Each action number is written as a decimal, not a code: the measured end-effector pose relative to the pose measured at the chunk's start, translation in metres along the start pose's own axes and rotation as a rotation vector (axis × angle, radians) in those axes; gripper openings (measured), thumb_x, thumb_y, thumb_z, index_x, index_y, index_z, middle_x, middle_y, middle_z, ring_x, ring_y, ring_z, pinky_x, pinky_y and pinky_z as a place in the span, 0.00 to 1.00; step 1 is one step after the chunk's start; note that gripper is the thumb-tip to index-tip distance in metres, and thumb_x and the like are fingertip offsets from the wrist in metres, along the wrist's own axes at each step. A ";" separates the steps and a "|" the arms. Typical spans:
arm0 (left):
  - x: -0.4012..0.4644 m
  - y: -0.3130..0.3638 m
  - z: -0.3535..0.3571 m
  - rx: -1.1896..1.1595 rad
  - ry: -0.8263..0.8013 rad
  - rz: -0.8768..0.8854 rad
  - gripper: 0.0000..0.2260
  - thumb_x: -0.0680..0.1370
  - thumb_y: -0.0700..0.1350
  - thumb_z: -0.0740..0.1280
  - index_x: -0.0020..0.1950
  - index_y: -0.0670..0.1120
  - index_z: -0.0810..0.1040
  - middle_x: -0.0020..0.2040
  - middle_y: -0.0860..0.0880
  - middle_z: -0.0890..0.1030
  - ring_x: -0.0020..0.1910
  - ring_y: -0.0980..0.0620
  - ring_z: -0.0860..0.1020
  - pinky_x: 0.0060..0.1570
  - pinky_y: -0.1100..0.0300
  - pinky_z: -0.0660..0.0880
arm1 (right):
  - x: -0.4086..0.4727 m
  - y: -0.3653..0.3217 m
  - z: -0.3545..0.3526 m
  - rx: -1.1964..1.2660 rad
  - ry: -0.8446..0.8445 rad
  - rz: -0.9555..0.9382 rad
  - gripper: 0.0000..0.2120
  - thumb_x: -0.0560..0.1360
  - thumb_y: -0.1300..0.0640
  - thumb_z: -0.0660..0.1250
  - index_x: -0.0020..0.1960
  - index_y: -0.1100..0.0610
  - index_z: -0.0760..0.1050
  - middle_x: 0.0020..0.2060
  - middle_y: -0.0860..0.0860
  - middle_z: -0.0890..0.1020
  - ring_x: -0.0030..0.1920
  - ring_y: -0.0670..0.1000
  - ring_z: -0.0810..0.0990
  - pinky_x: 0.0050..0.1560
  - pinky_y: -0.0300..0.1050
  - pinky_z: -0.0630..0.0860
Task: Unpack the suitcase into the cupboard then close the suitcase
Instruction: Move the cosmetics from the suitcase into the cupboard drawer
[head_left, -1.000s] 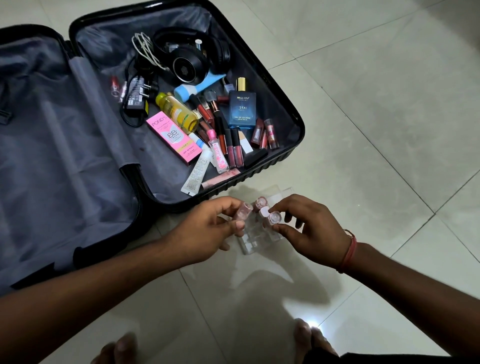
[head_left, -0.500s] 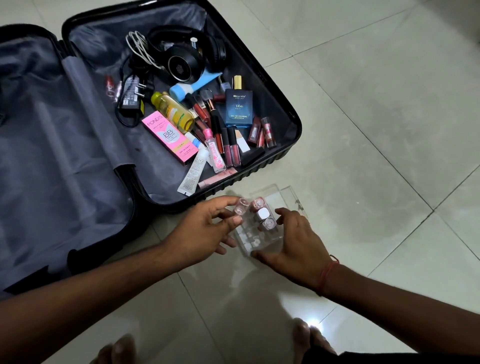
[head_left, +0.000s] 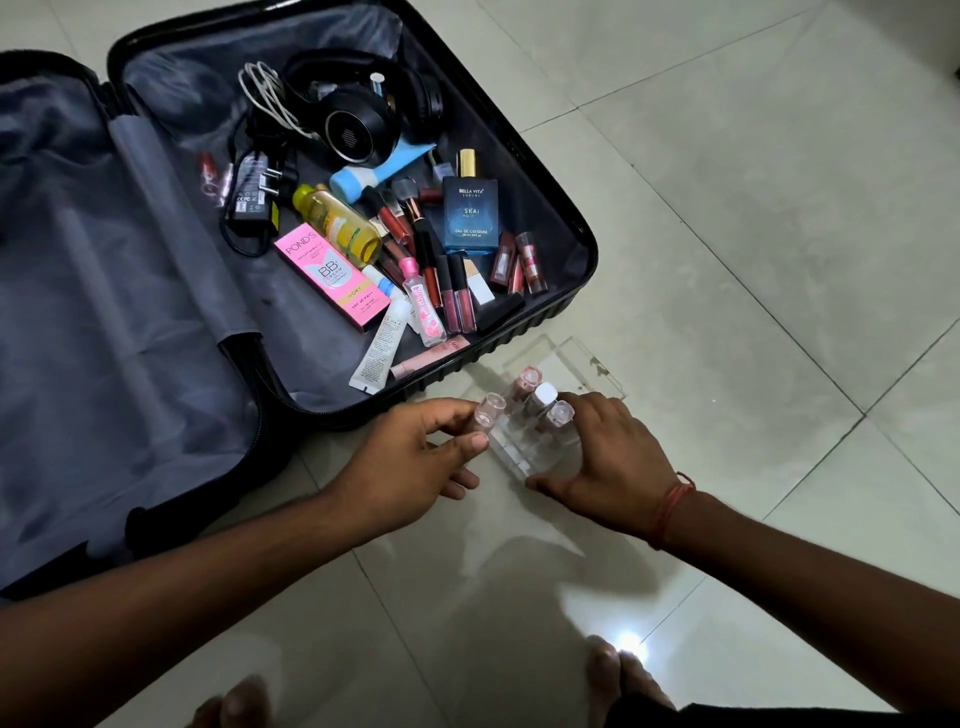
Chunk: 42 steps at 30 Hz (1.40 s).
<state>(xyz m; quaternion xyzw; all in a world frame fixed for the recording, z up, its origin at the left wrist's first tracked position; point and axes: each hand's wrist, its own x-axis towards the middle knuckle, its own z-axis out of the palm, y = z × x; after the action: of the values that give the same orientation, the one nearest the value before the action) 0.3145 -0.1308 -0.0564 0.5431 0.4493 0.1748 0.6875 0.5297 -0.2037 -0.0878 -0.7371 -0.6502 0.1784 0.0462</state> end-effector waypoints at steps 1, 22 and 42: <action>0.000 0.000 0.001 0.008 0.004 0.000 0.10 0.78 0.37 0.67 0.49 0.52 0.81 0.48 0.45 0.80 0.36 0.44 0.83 0.39 0.50 0.81 | -0.001 -0.001 -0.002 0.006 0.008 0.011 0.45 0.61 0.31 0.70 0.70 0.54 0.66 0.62 0.52 0.73 0.63 0.56 0.71 0.62 0.51 0.72; 0.008 0.018 -0.024 0.596 0.282 0.505 0.16 0.79 0.54 0.62 0.42 0.45 0.83 0.35 0.52 0.81 0.34 0.56 0.79 0.36 0.59 0.76 | 0.003 -0.004 -0.050 0.622 0.265 -0.086 0.04 0.68 0.56 0.72 0.42 0.54 0.80 0.37 0.48 0.83 0.38 0.48 0.81 0.37 0.46 0.78; 0.008 0.009 -0.028 0.981 0.198 0.297 0.30 0.76 0.47 0.66 0.77 0.51 0.60 0.70 0.51 0.70 0.65 0.51 0.71 0.61 0.57 0.69 | -0.003 0.018 -0.026 0.253 0.383 -0.316 0.07 0.70 0.56 0.69 0.47 0.57 0.79 0.38 0.47 0.80 0.39 0.48 0.77 0.40 0.38 0.73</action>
<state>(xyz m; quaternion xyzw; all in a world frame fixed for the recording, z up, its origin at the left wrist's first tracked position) 0.2981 -0.1055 -0.0522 0.8401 0.4594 0.0898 0.2741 0.5549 -0.2053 -0.0678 -0.6351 -0.7091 0.1063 0.2873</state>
